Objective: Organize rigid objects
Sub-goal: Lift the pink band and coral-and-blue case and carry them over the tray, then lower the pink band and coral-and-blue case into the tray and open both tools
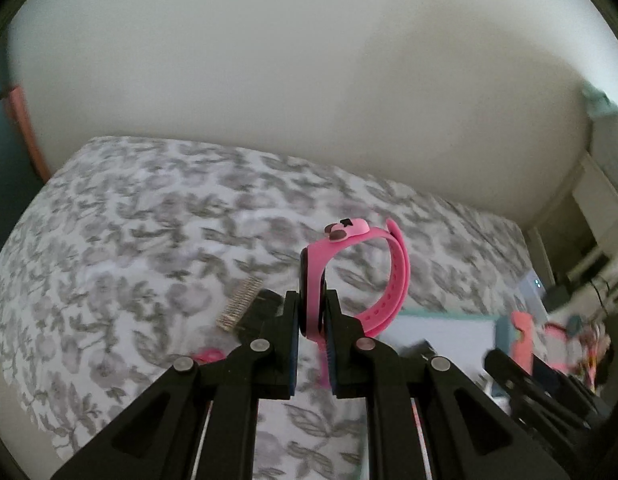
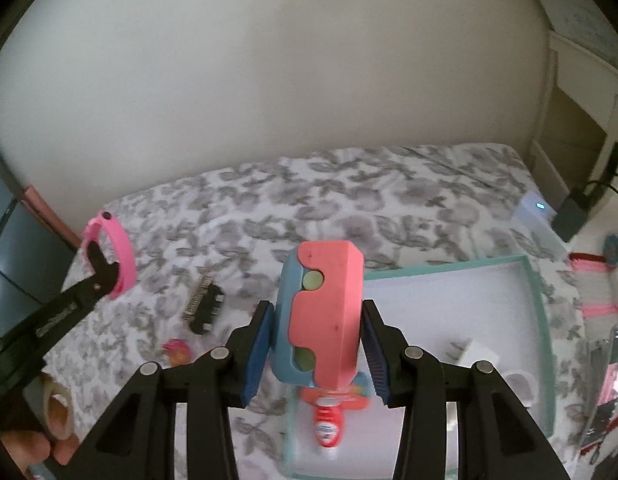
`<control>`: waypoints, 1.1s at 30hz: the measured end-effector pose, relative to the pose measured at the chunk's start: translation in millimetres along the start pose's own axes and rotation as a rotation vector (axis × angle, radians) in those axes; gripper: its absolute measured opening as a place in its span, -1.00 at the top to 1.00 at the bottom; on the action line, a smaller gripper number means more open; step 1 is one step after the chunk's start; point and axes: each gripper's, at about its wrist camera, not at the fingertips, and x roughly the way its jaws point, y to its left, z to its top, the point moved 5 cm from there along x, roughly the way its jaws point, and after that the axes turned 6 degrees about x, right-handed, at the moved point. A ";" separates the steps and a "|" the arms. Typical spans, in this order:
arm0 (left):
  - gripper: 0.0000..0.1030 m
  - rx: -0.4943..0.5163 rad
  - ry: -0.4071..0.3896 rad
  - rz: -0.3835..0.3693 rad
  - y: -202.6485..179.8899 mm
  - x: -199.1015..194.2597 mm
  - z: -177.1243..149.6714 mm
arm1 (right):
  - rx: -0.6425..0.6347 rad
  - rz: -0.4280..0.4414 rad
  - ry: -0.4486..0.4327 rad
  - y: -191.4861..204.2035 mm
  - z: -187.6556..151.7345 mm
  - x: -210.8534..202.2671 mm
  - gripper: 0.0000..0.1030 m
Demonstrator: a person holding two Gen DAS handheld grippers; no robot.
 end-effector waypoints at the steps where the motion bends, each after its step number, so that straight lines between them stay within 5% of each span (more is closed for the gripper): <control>1: 0.77 0.018 0.010 -0.011 -9.9 2.4 -1.8 | 0.011 -0.023 0.011 -9.7 -1.1 3.8 0.10; 12: 0.77 0.271 0.140 -0.115 -130.8 36.5 -37.4 | 0.184 -0.209 0.074 -116.2 -6.2 20.8 0.10; 19: 0.76 0.315 0.193 -0.120 -157.6 52.2 -52.3 | 0.268 -0.268 0.061 -164.2 -3.7 13.3 0.10; 33: 0.76 0.375 0.274 -0.073 -175.1 89.4 -77.1 | 0.234 -0.289 0.129 -172.3 -14.3 44.3 0.10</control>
